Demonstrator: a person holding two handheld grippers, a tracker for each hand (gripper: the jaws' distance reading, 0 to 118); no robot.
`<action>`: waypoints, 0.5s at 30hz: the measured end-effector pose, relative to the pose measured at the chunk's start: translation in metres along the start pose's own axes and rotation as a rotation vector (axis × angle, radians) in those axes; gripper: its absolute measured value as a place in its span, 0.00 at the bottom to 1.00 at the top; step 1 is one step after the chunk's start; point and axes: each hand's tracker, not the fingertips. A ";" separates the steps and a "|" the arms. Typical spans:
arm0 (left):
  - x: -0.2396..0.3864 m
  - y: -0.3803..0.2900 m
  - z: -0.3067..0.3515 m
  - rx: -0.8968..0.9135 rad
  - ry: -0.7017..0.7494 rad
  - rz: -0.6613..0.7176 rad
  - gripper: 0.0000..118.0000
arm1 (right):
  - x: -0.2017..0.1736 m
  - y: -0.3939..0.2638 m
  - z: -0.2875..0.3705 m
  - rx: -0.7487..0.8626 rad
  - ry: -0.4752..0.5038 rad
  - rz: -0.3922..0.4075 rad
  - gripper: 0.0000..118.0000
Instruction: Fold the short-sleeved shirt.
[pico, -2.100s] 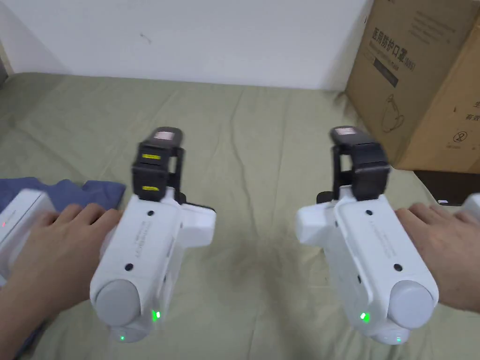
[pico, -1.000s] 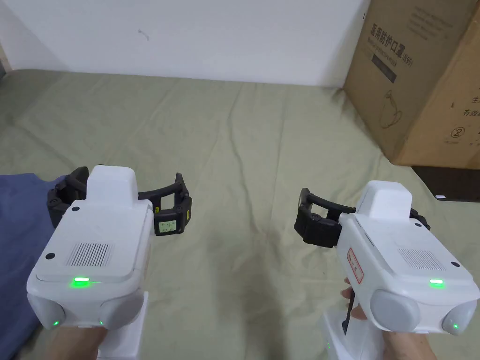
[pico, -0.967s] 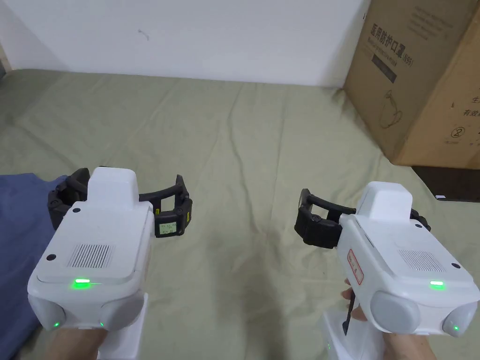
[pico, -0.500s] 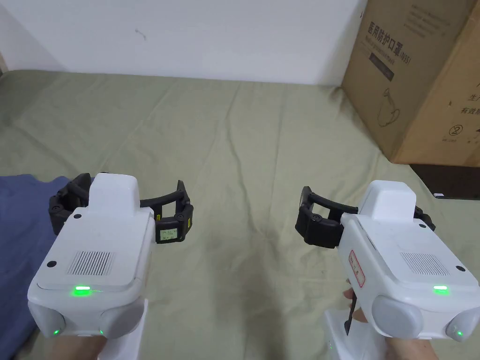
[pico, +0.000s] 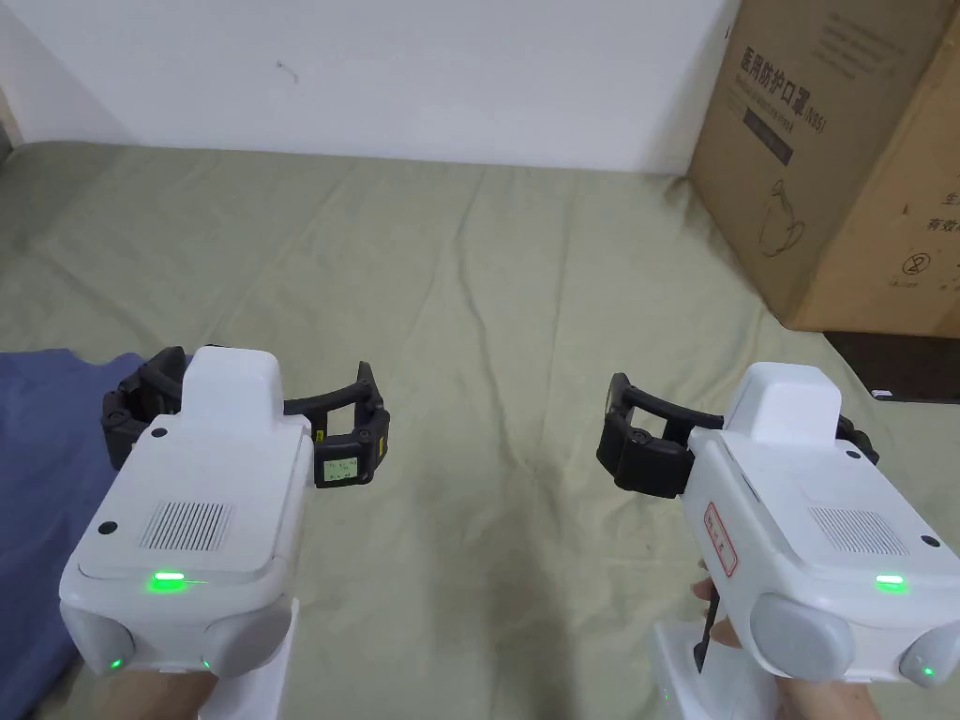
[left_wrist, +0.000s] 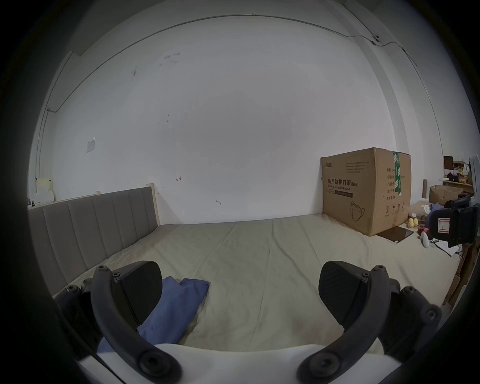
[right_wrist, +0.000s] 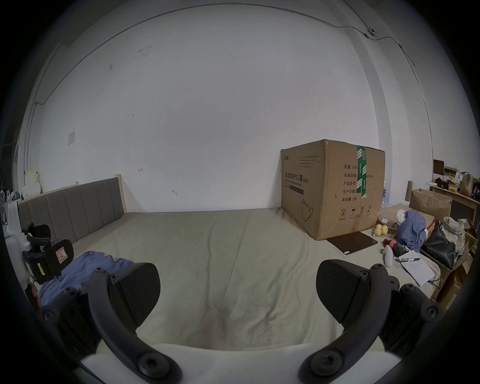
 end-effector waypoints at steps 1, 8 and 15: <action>0.000 0.000 0.000 0.001 0.001 -0.001 1.00 | 0.000 0.000 0.000 0.001 -0.001 0.001 1.00; 0.001 0.002 0.003 0.003 0.005 -0.005 1.00 | -0.002 0.000 0.003 0.014 -0.008 0.069 1.00; 0.005 0.007 0.008 0.009 0.014 -0.073 0.12 | -0.006 0.008 0.007 -0.018 0.020 0.095 0.35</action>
